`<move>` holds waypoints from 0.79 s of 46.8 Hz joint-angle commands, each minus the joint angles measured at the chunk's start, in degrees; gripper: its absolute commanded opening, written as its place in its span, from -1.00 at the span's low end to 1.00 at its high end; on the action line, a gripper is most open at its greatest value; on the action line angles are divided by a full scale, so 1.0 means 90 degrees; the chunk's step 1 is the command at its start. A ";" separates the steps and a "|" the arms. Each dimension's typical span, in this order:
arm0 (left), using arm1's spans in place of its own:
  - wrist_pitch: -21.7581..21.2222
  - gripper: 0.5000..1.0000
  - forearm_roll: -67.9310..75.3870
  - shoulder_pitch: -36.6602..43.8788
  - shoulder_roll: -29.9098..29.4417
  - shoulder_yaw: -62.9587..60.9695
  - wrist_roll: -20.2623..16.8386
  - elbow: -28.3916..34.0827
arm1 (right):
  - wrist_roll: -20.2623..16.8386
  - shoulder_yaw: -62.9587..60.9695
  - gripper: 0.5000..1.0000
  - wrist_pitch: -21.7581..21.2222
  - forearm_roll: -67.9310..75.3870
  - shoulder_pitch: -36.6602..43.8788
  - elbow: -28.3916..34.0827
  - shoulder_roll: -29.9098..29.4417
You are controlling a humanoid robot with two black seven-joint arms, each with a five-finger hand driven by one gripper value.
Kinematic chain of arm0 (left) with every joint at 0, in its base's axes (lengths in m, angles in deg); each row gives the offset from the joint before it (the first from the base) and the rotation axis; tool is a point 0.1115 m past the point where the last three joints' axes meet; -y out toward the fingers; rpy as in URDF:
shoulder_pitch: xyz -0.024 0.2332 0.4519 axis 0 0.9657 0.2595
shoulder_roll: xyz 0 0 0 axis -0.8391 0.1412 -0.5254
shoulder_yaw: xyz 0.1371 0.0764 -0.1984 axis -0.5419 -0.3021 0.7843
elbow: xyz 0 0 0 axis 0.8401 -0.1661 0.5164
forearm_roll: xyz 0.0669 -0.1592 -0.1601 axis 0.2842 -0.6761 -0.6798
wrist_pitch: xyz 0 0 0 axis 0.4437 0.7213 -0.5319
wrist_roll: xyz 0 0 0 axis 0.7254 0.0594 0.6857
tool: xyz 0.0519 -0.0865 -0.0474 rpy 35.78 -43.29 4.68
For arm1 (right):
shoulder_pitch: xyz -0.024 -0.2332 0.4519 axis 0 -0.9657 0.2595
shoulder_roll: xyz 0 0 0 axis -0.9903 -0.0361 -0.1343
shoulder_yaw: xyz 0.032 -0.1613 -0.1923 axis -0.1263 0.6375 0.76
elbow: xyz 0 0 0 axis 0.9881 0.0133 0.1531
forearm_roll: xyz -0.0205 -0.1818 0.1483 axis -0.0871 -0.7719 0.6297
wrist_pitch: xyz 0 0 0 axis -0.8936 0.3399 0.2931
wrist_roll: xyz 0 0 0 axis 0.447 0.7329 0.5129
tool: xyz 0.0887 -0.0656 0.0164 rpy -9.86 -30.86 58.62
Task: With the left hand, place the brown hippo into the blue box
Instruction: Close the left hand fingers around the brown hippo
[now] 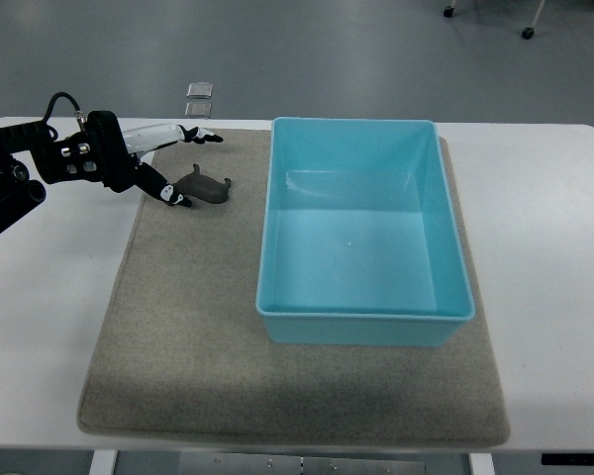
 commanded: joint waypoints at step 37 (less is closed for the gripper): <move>-0.0749 0.46 -0.0018 0.0022 0.0133 -0.0391 0.0461 0.0091 | 0.0000 0.0000 0.74 0.0000 0.0000 0.0000 0.0010 0.0000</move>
